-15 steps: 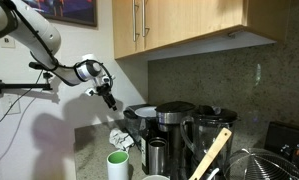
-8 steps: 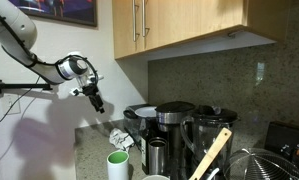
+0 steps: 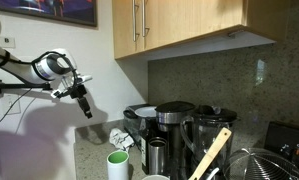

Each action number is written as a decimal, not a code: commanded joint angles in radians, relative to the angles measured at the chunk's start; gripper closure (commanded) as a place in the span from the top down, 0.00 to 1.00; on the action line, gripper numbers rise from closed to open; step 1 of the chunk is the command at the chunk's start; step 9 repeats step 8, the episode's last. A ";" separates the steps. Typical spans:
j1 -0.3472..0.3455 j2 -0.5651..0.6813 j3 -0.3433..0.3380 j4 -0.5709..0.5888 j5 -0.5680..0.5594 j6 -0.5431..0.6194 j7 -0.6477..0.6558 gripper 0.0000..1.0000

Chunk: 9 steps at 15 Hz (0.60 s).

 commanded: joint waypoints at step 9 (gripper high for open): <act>-0.039 -0.085 0.033 -0.068 0.038 0.002 -0.027 1.00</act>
